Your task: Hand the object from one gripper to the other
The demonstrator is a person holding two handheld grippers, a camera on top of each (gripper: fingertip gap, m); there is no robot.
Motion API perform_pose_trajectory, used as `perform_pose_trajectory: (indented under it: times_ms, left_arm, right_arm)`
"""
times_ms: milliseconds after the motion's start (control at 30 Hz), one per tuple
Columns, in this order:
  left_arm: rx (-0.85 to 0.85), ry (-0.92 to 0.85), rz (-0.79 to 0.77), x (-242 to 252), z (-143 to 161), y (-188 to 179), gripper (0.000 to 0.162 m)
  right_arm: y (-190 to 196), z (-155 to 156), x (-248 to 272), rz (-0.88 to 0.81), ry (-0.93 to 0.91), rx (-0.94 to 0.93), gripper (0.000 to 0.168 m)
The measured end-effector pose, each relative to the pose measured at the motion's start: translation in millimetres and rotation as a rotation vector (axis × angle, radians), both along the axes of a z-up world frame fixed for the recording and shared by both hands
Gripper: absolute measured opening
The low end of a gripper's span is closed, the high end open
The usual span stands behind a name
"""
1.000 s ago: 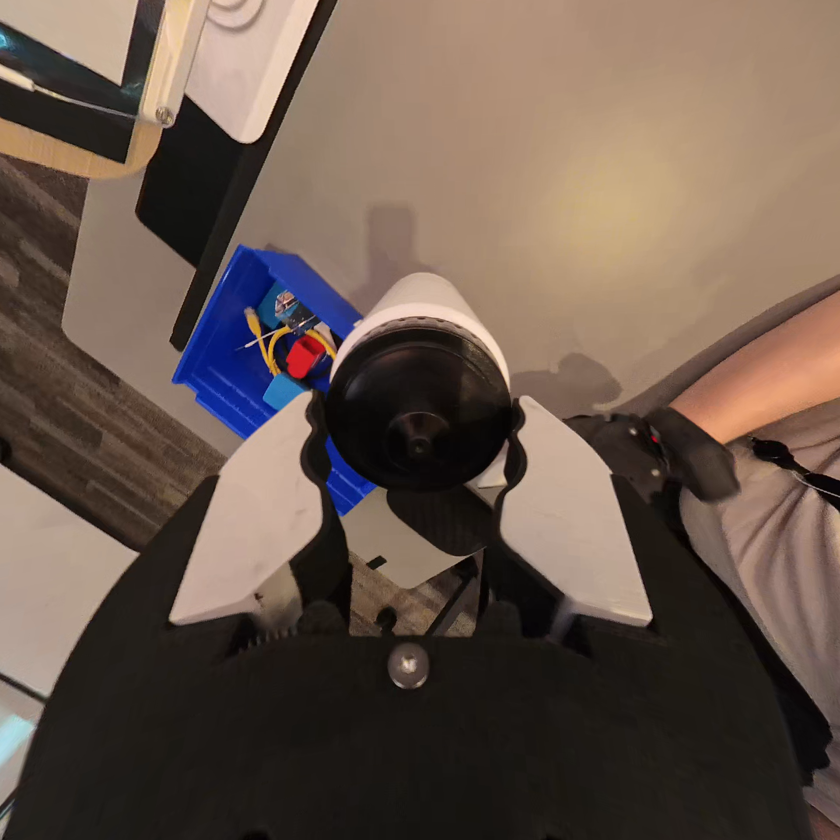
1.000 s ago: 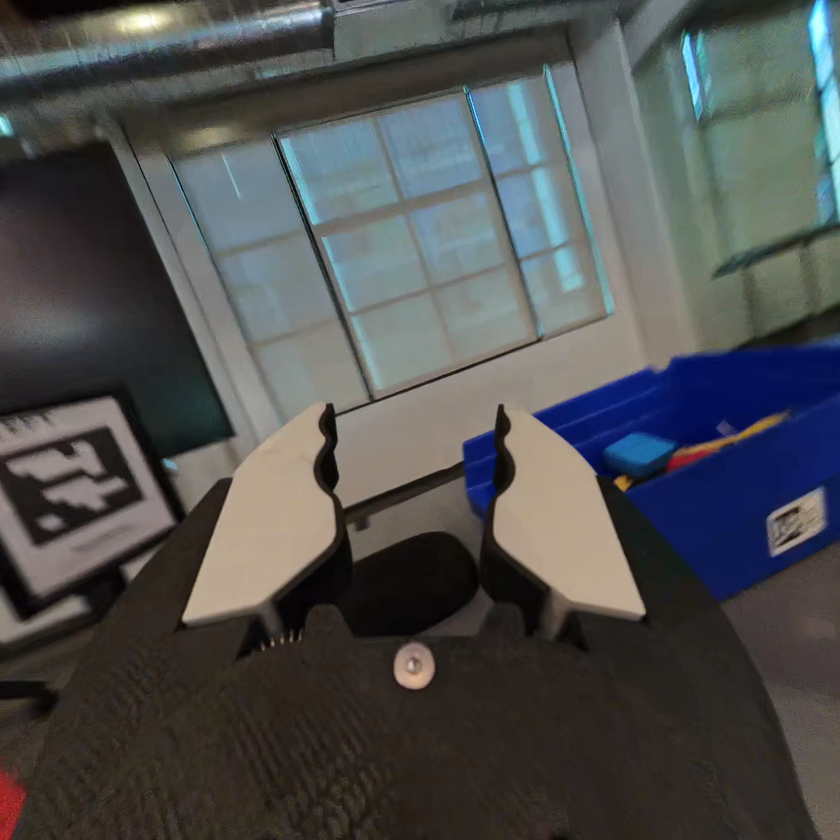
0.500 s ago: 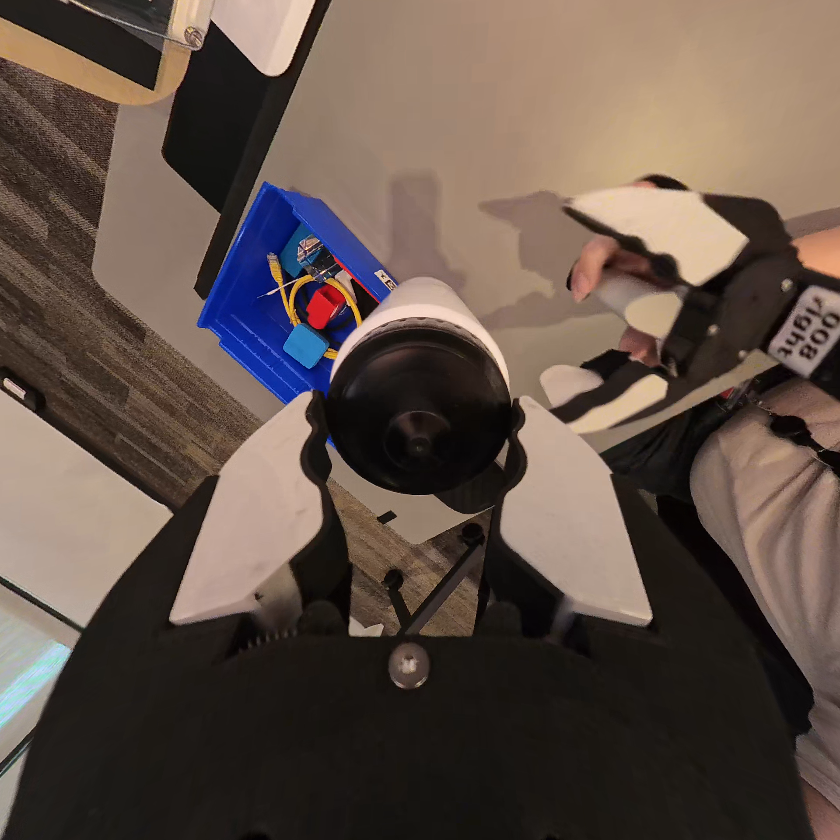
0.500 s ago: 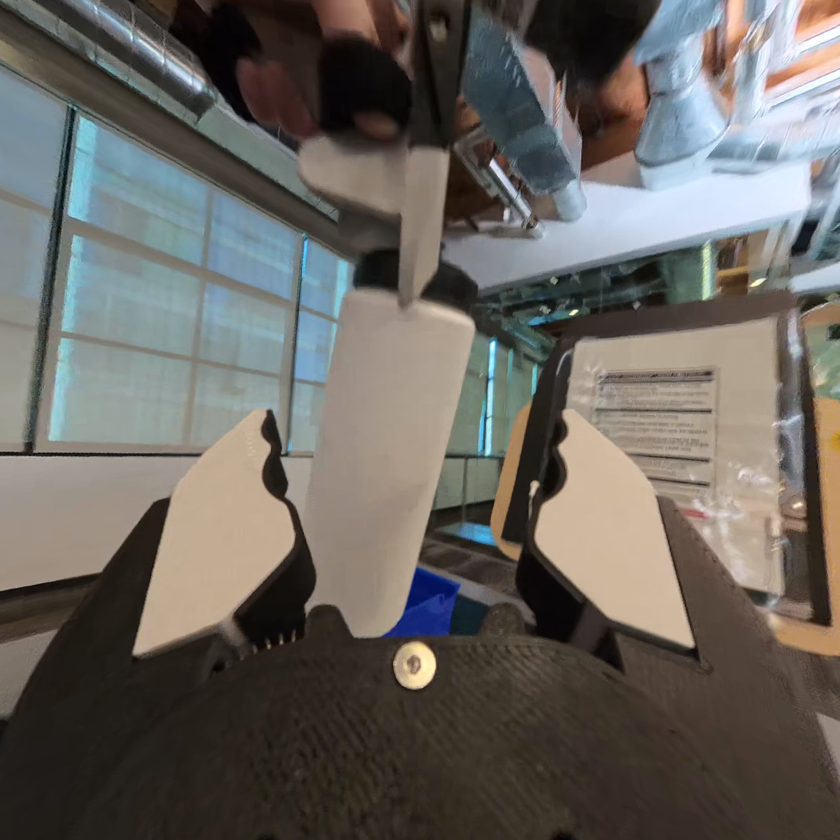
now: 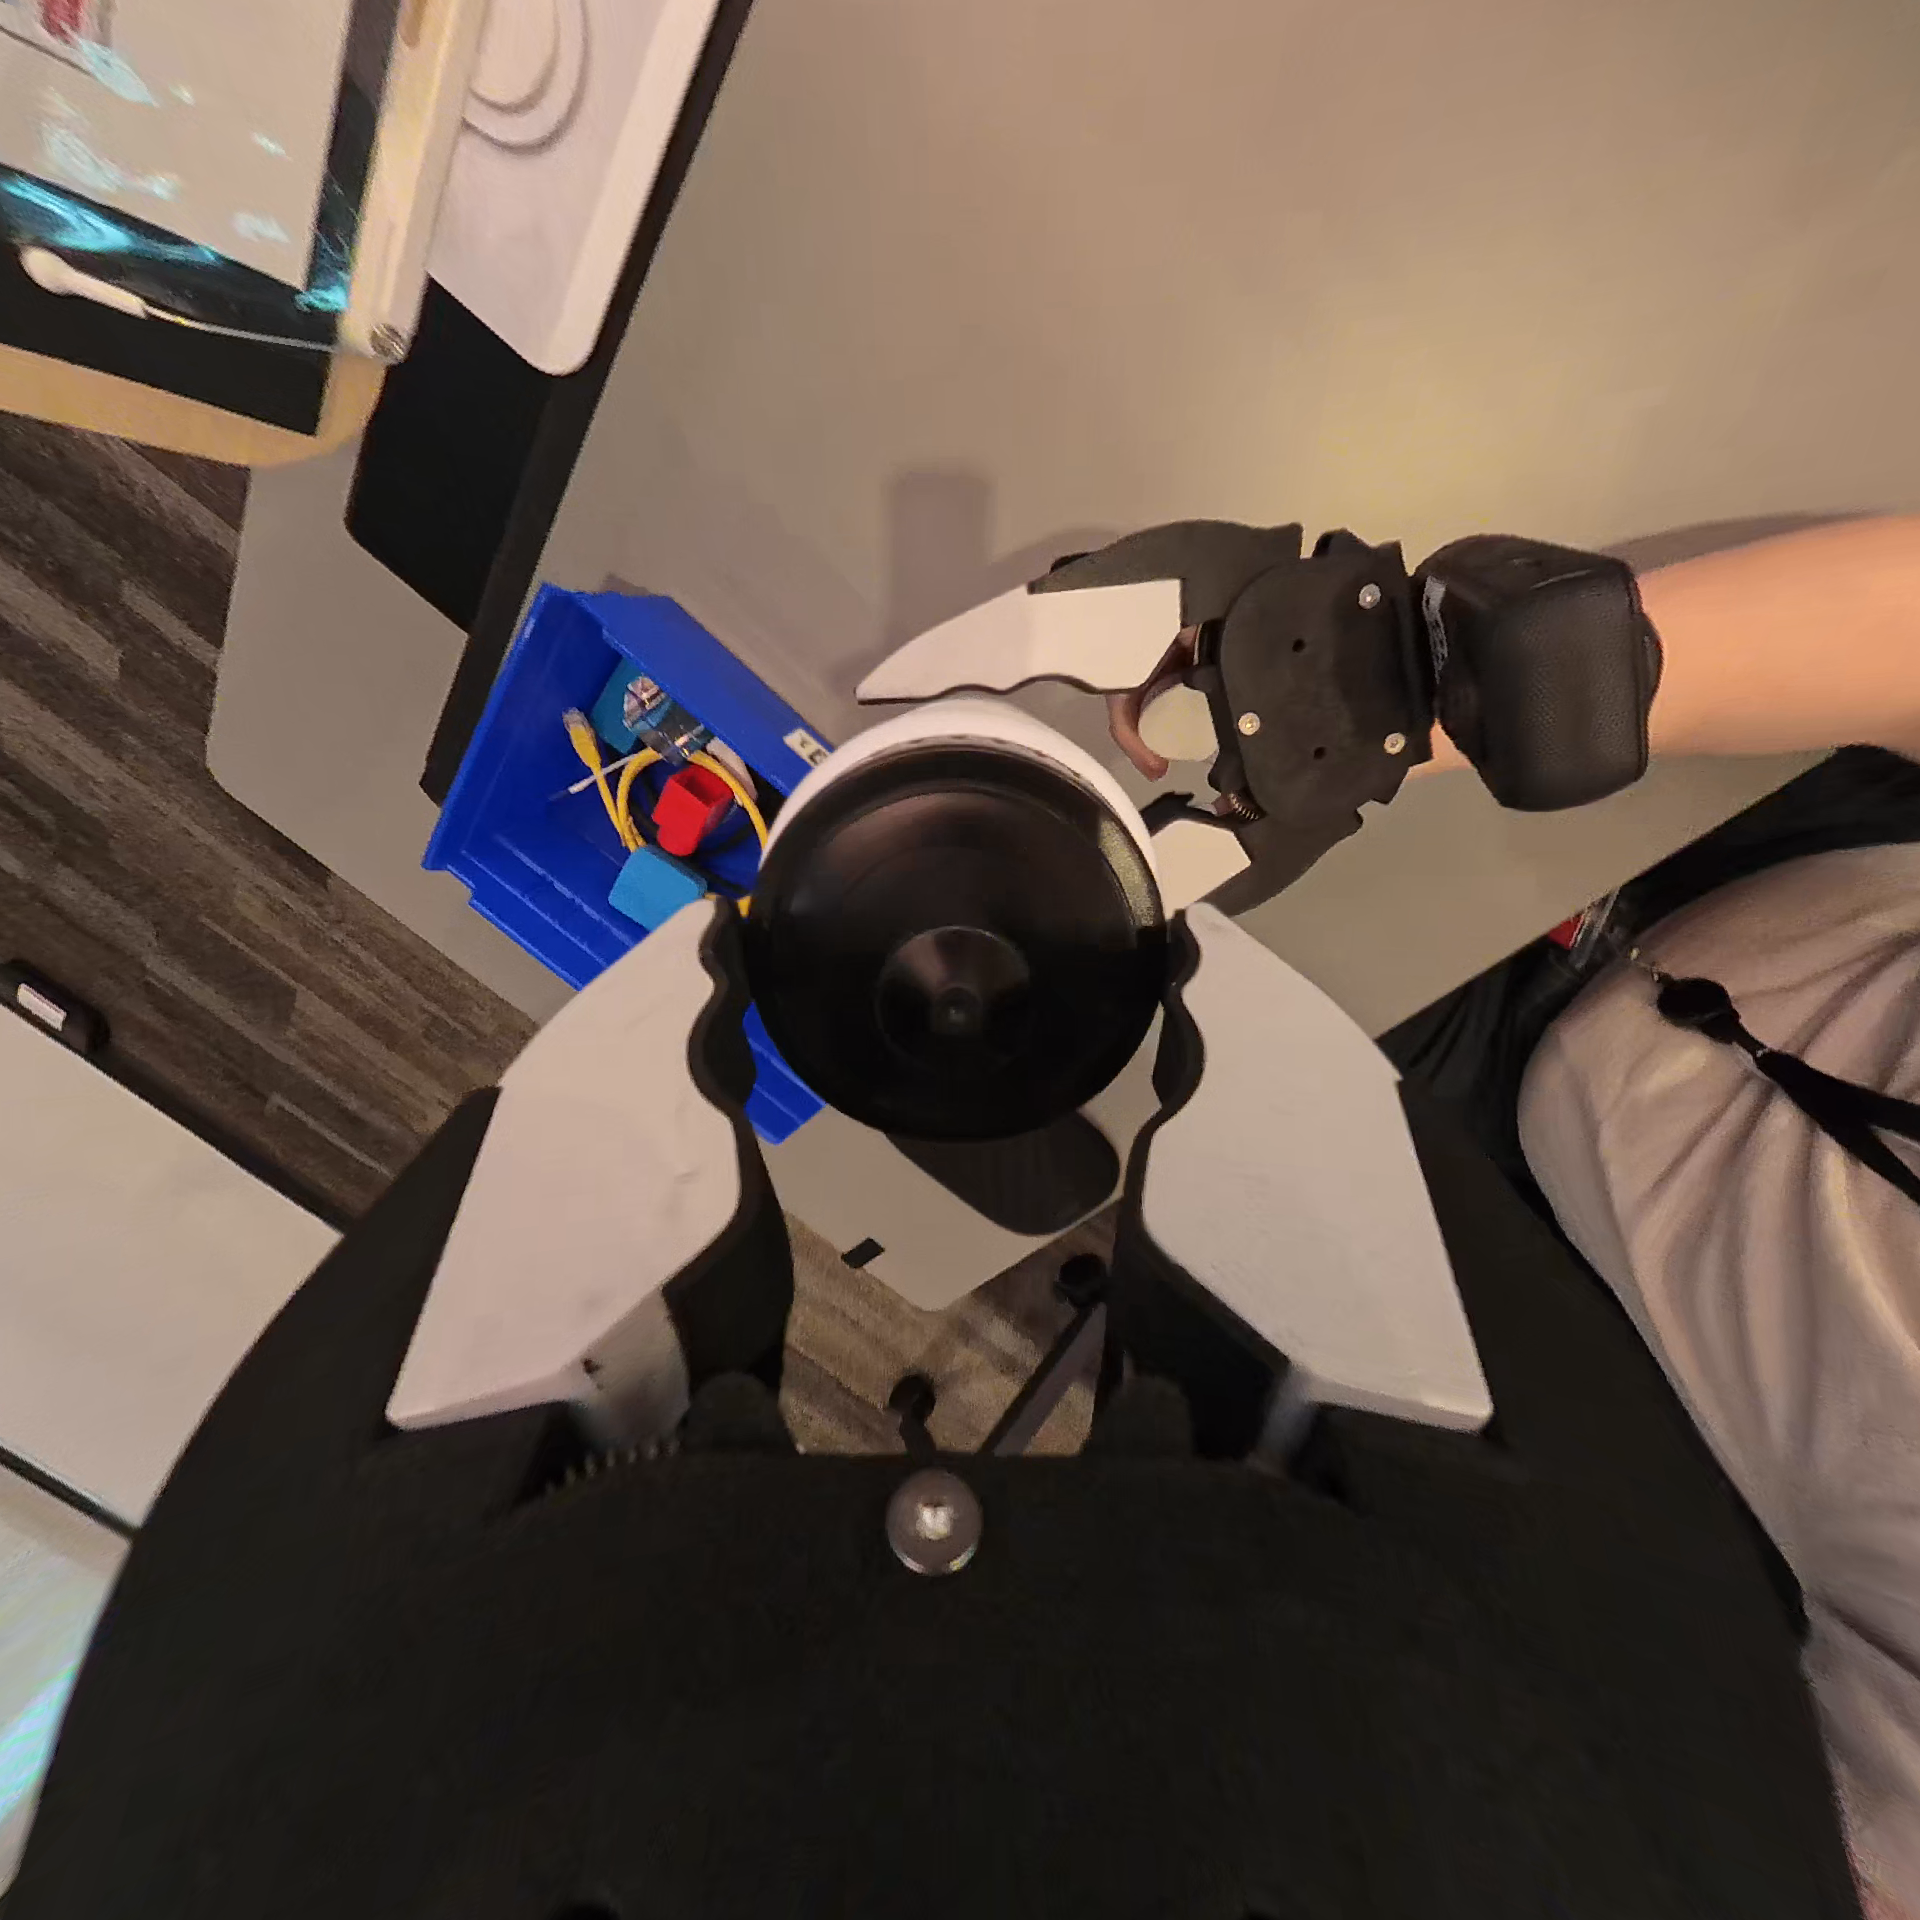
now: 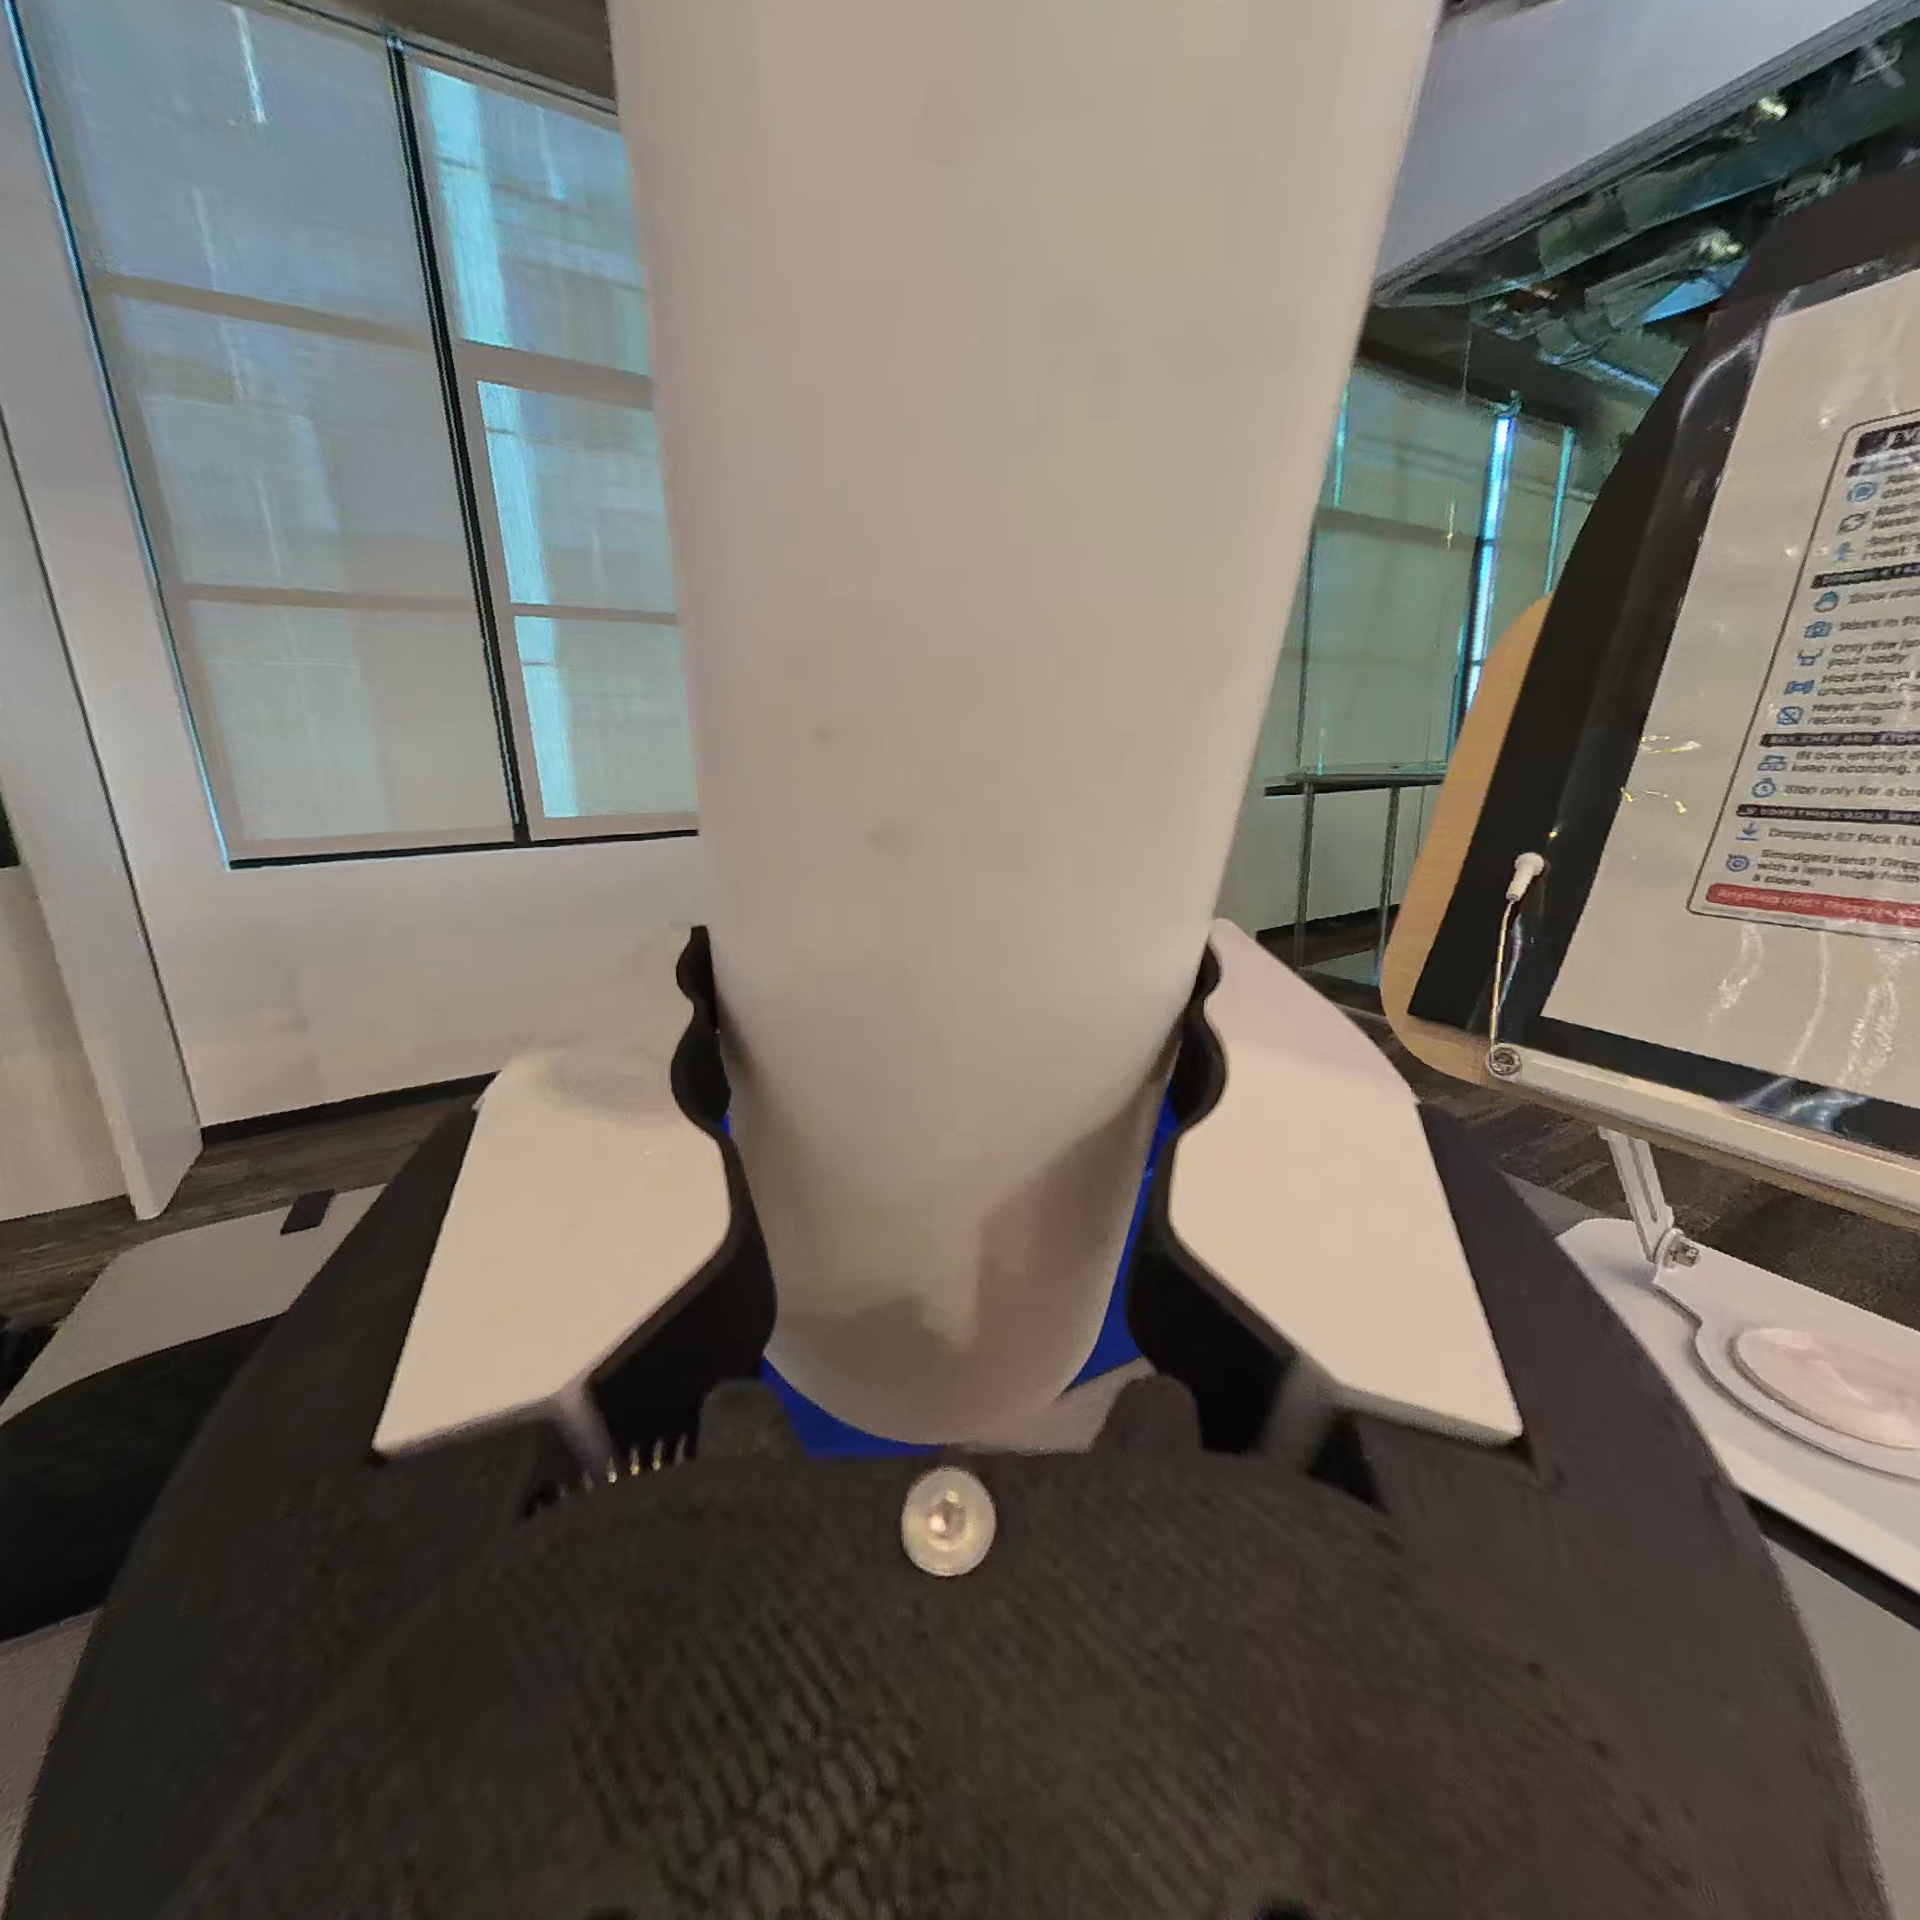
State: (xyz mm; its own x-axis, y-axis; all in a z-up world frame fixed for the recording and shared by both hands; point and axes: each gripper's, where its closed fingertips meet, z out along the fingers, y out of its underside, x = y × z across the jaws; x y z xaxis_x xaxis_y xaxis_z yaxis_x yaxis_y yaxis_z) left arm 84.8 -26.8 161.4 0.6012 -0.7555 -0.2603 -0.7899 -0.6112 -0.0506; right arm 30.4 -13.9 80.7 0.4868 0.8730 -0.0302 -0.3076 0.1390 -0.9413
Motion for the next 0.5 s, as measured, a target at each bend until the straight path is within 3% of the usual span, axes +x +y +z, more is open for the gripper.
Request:
perform_pose_trajectory:
  times_ms: [233, 400, 500]
  left_arm:
    - [0.160, -0.104, -0.099, 21, 8, 18, 0.084]
    - [0.311, -0.452, -0.192, 47, 24, 44, 0.090]
    - [0.329, -0.715, -0.201, 59, 22, 53, 0.088]
  right_arm:
    - [16, 12, 19, 0.187, 0.106, -0.186, 0.086]
    - [36, 30, 60, 0.388, 0.338, -0.376, 0.086]
    - [43, 35, 85, 0.484, 0.366, -0.400, 0.086]
